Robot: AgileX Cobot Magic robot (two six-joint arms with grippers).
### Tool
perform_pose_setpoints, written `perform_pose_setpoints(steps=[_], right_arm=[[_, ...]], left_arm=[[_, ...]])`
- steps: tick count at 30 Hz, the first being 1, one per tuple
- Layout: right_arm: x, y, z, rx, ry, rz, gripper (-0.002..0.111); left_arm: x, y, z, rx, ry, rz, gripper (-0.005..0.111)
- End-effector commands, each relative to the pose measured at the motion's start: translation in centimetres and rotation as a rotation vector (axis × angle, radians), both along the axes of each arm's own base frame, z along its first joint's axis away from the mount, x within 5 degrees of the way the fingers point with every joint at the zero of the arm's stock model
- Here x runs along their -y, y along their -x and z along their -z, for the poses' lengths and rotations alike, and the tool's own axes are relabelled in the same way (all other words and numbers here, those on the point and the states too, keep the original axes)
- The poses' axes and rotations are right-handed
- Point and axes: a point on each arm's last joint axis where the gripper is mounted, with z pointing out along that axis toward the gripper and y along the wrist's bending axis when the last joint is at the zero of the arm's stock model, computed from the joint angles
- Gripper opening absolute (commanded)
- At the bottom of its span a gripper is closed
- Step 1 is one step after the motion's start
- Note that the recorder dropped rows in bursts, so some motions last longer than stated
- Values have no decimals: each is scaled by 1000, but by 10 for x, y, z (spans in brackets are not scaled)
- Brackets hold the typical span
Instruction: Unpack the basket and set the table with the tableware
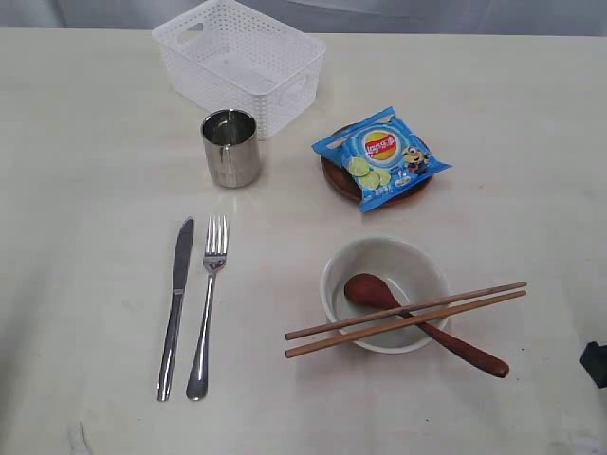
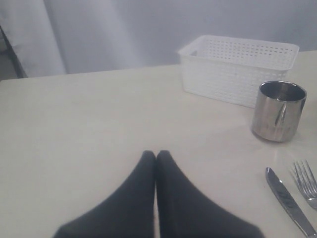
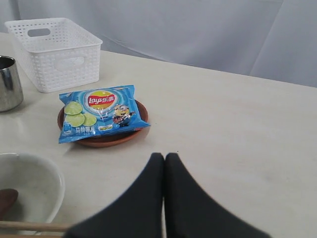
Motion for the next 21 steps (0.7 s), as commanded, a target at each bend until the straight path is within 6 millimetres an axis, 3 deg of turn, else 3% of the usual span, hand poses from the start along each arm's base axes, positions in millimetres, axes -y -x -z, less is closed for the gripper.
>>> perform_pose_setpoints(steps=[1,21], right_arm=[[1,0,0,13,27,0,0],[1,0,0,13,28,0,0]], left_arm=[[0,0,1,2,-5,-5,0],[0,0,1,2,-5,-5,0]])
